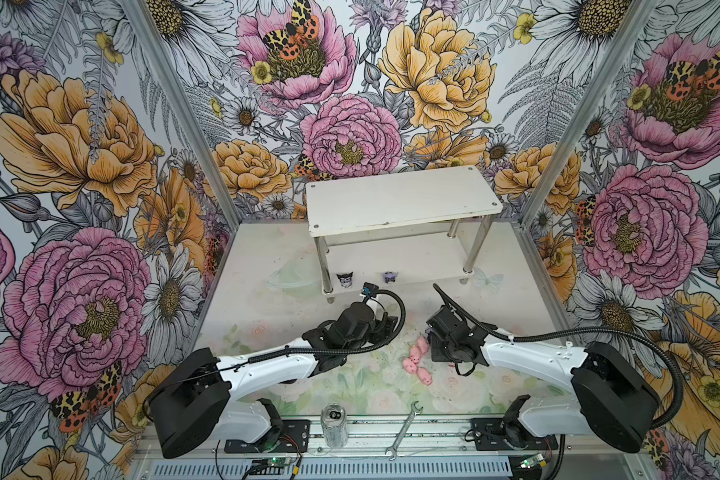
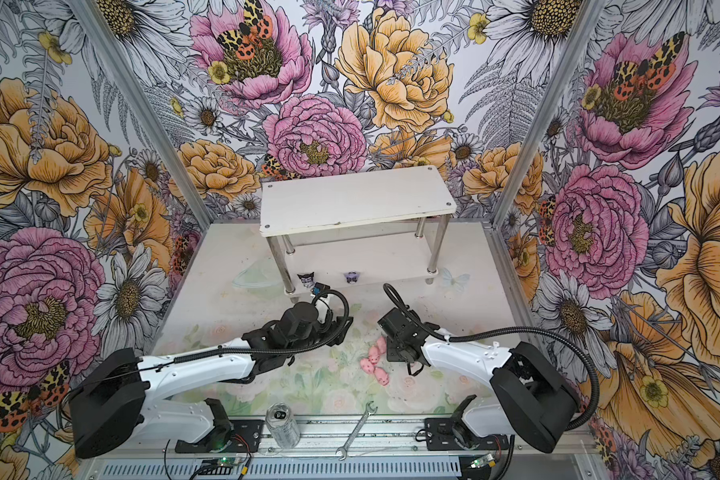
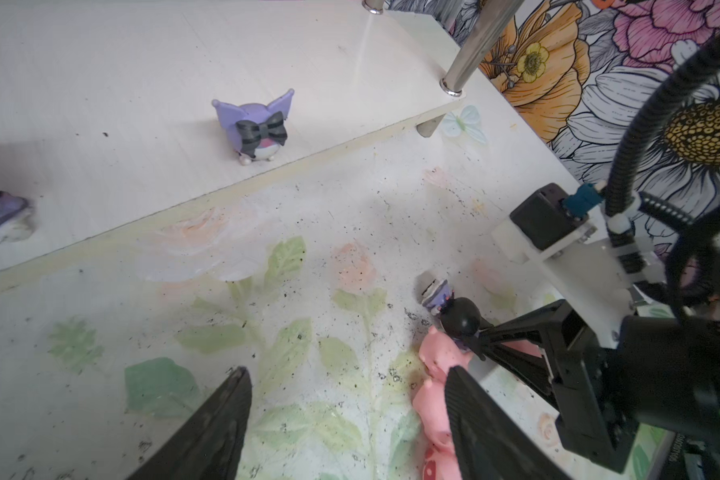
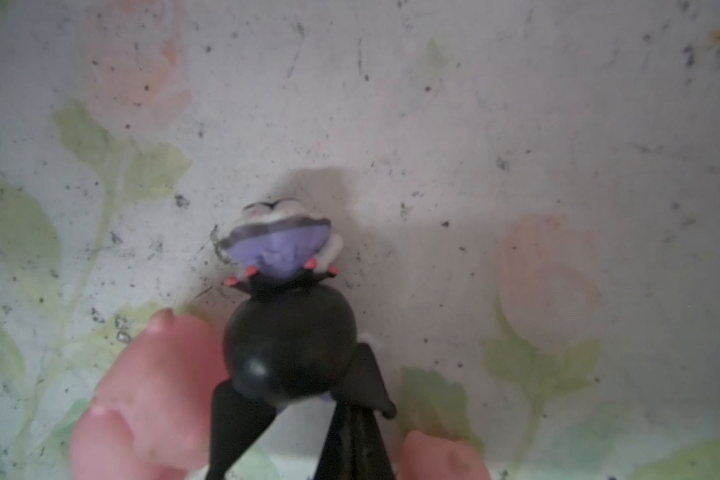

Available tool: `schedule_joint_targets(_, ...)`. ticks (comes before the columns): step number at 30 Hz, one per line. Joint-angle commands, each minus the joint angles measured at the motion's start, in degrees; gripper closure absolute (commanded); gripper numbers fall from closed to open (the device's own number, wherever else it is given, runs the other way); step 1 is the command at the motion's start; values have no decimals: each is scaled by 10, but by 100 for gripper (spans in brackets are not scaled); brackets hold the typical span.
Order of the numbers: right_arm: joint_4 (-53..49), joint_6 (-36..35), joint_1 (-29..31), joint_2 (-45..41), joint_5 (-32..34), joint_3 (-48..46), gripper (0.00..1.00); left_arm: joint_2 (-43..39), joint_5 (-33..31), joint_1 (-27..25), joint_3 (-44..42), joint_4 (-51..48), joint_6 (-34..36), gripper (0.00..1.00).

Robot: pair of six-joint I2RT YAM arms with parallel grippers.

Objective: Place and organize the plastic toys onto the shelf

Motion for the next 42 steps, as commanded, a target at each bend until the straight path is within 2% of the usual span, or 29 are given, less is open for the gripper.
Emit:
schedule_joint_targets(1, 62, -34, -38, 16, 21, 3, 100, 34, 33, -4, 24, 30, 9, 25)
schedule_joint_targets(8, 103, -76, -77, 32, -7, 46, 100, 89, 47, -8, 52, 33, 10, 26)
schedule_joint_targets(14, 80, -45, -112, -86, -14, -1, 100, 116, 39, -29, 93, 1, 29, 21)
schedule_joint_targets(18, 45, -33, -169, -194, -30, -37, 100, 152, 13, -69, 151, -44, 64, 18)
schedule_joint_targets(21, 10, -48, -218, -244, -43, -41, 99, 190, -5, -97, 194, -71, 92, 16)
schedule_joint_targets(26, -14, -69, -282, -297, -81, -42, 97, 291, -15, -119, 281, -130, 134, 12)
schedule_joint_targets(28, -14, -70, -295, -310, -94, -45, 94, 329, -15, -122, 317, -159, 145, 11)
schedule_joint_targets(33, -13, -71, -306, -318, -114, -55, 91, 392, -68, -134, 376, -207, 158, 8)
schedule_joint_targets(38, -13, -75, -307, -322, -122, -66, 89, 433, -93, -132, 411, -226, 160, 11)
schedule_joint_targets(42, -14, -77, -310, -335, -127, -76, 89, 456, -88, -124, 435, -236, 162, 23)
